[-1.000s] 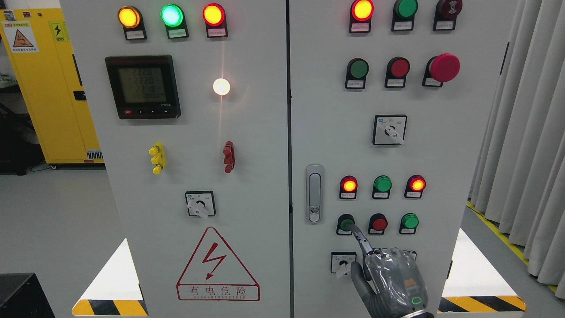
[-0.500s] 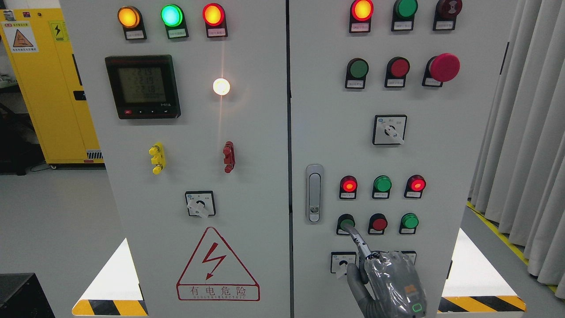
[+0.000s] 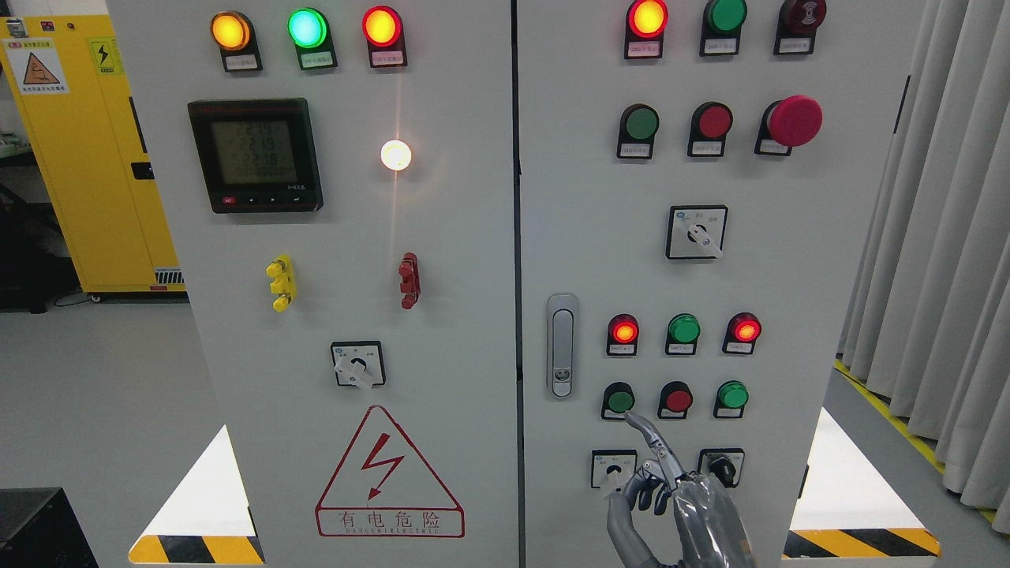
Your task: Press green start button
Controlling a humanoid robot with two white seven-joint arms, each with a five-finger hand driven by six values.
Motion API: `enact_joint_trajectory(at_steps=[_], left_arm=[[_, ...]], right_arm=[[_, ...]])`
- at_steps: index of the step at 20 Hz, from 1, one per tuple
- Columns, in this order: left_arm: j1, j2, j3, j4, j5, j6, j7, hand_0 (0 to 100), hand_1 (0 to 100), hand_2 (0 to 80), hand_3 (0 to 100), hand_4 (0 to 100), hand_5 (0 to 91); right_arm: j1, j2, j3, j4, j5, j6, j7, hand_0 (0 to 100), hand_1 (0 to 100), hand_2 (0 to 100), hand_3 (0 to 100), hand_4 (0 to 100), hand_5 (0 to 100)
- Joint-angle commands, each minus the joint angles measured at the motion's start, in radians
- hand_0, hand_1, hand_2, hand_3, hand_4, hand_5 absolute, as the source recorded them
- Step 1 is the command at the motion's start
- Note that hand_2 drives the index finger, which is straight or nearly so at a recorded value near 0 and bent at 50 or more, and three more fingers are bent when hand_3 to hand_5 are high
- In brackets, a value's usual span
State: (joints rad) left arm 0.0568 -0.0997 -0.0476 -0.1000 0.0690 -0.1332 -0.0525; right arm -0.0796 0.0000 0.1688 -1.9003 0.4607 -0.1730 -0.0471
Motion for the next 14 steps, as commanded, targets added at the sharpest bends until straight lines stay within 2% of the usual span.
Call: enact_joint_trajectory(at_steps=[1, 3, 6, 14], left_arm=[[0.000, 0.000, 0.000, 0.000, 0.000, 0.000, 0.000, 12, 56, 0.0, 0, 0, 0.0], [0.000, 0.000, 0.000, -0.001, 0.000, 0.000, 0.000, 12, 56, 0.0, 0, 0, 0.0], [0.000, 0.000, 0.000, 0.000, 0.000, 0.000, 0.000, 12, 56, 0.0, 0, 0, 0.0], [0.001, 0.000, 0.000, 0.000, 0.000, 0.000, 0.000, 12, 56, 0.0, 0, 0, 0.0]], right_arm=[[0.053, 0.003, 0.035, -0.101, -0.362, 0.041, 0.006, 70, 67, 0, 0, 2, 2], [0.080, 0.003, 0.037, -0.128, -0.427, 0.069, 0.013, 66, 63, 0, 0, 0, 0], [0.096, 0.003, 0.037, -0.128, -0.427, 0.066, 0.044, 62, 60, 0, 0, 0, 0], [0.100, 0.005, 0.037, -0.132, -0.425, 0.066, 0.044, 54, 58, 0, 0, 0, 0]])
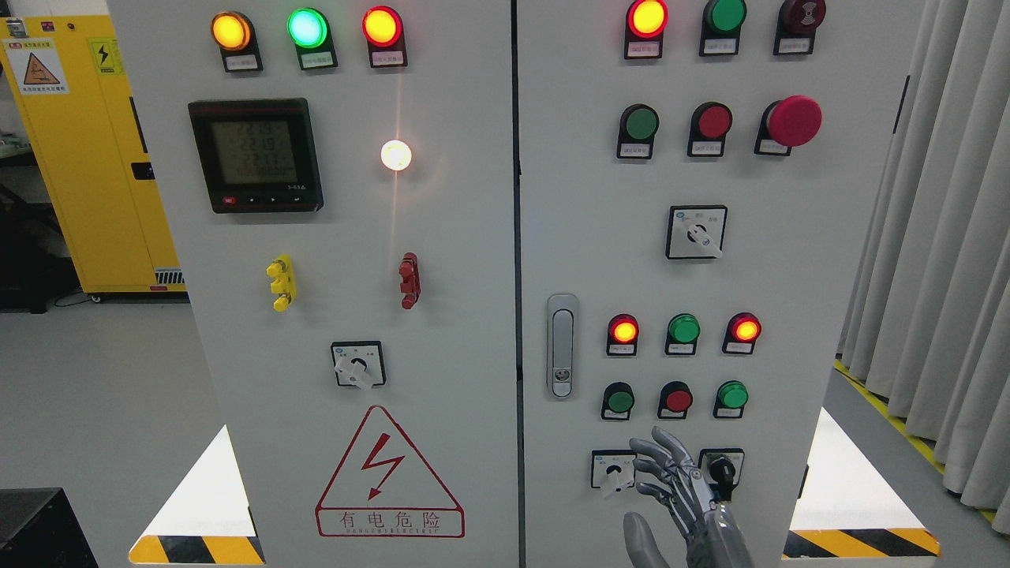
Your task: Press green start button
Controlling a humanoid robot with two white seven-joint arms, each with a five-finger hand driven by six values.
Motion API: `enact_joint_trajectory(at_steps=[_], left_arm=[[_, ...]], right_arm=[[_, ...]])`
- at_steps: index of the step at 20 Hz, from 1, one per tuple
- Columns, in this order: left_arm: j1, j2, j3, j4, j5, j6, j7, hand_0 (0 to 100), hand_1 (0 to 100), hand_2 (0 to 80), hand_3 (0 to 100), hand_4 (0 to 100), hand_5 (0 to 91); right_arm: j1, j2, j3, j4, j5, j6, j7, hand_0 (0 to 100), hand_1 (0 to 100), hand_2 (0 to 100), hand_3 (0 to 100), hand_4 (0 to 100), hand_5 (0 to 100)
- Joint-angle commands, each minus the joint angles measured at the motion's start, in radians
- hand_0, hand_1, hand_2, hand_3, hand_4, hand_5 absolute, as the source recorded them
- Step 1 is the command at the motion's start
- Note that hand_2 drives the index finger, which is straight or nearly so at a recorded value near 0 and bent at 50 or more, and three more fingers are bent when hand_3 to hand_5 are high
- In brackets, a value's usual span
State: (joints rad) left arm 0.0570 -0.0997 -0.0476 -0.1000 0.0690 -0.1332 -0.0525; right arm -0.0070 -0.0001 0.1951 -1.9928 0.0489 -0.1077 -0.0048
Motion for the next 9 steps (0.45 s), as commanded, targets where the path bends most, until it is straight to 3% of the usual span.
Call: enact_joint_trajectory(at_steps=[1, 9], left_arm=[[0.000, 0.000, 0.000, 0.000, 0.000, 0.000, 0.000, 12, 56, 0.0, 0, 0, 0.0], [0.000, 0.000, 0.000, 0.000, 0.000, 0.000, 0.000, 12, 56, 0.0, 0, 0, 0.0]], right_arm=[[0.027, 0.003, 0.010, -0.040, -0.014, 0.000, 0.003, 54, 58, 0, 0, 0, 0], [0.055, 0.003, 0.018, -0.038, -0.011, -0.003, 0.005, 50, 57, 0, 0, 0, 0]])
